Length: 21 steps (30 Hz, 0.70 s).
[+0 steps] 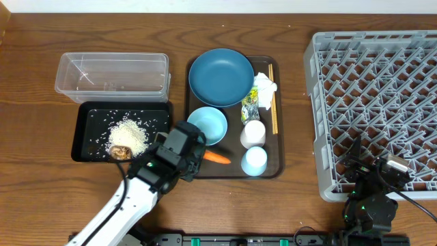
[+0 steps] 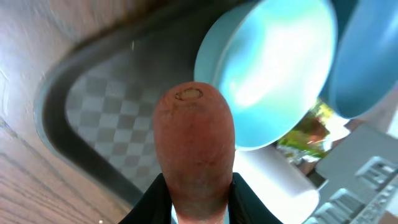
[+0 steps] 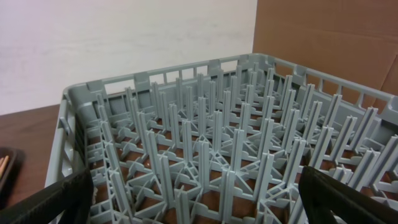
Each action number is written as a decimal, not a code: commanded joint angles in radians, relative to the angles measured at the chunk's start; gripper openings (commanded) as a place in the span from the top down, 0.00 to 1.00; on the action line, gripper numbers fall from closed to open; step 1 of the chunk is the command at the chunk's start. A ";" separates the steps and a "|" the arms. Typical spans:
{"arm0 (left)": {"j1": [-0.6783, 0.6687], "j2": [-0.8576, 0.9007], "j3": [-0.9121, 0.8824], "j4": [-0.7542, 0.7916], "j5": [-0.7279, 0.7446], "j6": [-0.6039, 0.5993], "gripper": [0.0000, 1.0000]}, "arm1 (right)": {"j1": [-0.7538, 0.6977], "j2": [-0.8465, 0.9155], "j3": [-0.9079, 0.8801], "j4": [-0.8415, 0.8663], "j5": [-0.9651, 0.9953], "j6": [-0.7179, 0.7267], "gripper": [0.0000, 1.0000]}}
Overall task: Sort waste into correct bins and load items into the dishwasher rack
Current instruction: 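Carry the carrot with the left gripper to the black tray and release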
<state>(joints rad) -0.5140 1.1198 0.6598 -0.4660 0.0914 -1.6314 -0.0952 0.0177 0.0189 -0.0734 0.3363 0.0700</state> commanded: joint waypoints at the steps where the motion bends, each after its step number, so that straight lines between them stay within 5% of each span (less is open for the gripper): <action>1: 0.066 -0.047 -0.006 -0.004 -0.033 0.096 0.80 | -0.003 -0.002 0.005 -0.013 -0.004 -0.003 0.01; 21: 0.676 -0.055 -0.006 0.102 -0.083 0.478 0.80 | -0.003 -0.002 0.005 -0.013 -0.004 -0.003 0.01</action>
<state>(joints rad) 0.1173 1.0534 0.6598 -0.3855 0.0338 -1.2377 -0.0952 0.0177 0.0189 -0.0734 0.3363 0.0700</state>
